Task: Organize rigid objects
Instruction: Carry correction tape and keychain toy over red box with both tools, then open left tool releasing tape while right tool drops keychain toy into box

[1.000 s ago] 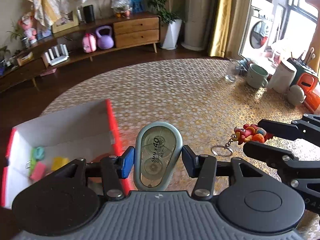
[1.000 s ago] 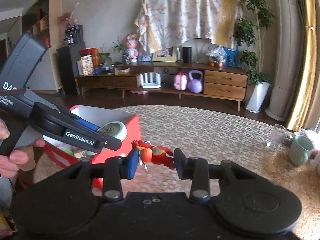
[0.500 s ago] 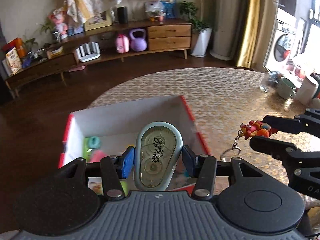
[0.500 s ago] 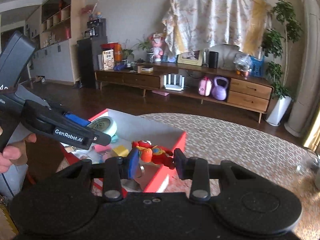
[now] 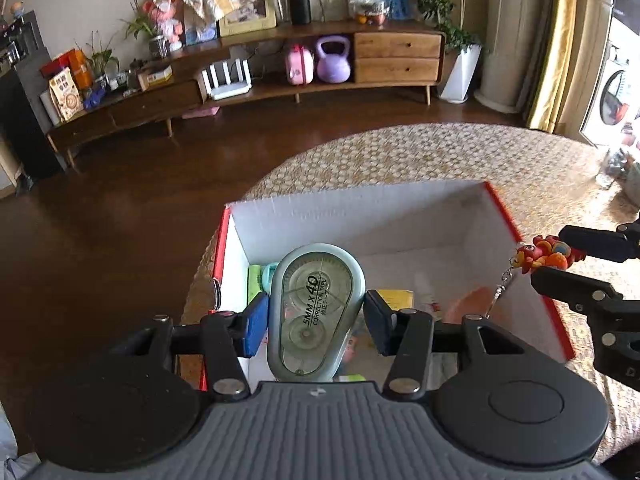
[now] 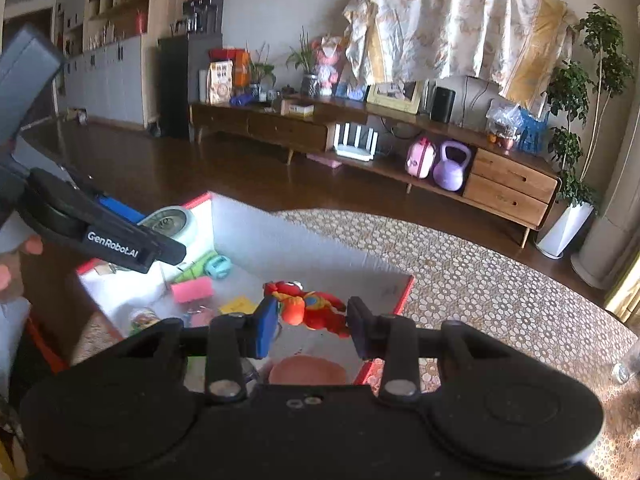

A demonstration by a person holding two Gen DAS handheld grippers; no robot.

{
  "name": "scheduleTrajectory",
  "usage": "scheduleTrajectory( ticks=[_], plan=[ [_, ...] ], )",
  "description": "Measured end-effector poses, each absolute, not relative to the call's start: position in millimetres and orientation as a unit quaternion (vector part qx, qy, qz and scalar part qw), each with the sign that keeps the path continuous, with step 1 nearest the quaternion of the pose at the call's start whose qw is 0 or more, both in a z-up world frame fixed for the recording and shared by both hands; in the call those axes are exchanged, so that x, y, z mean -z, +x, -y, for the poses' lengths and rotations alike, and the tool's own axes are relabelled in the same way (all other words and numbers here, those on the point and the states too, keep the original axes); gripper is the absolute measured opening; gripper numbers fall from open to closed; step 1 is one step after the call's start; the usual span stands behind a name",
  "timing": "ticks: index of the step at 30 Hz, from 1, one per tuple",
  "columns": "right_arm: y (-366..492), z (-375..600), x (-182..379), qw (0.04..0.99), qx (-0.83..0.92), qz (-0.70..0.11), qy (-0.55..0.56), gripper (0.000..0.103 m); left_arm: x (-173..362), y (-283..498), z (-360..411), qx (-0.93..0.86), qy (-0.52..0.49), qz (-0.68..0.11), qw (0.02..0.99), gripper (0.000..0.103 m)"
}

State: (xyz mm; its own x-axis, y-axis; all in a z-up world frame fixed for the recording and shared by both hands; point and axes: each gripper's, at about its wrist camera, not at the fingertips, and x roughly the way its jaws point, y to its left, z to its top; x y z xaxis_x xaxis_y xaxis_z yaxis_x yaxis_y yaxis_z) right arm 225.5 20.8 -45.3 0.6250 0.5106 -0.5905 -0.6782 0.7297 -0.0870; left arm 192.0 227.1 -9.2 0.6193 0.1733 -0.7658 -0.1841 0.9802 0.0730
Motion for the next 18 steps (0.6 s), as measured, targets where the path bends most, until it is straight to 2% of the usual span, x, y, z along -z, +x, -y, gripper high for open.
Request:
scheduleTrajectory(
  ticks=[18],
  plan=[
    [259, -76, 102, 0.845, -0.337, -0.34, -0.238, 0.037, 68, 284, -234, -0.089, 0.01, -0.473, 0.877, 0.05]
  ],
)
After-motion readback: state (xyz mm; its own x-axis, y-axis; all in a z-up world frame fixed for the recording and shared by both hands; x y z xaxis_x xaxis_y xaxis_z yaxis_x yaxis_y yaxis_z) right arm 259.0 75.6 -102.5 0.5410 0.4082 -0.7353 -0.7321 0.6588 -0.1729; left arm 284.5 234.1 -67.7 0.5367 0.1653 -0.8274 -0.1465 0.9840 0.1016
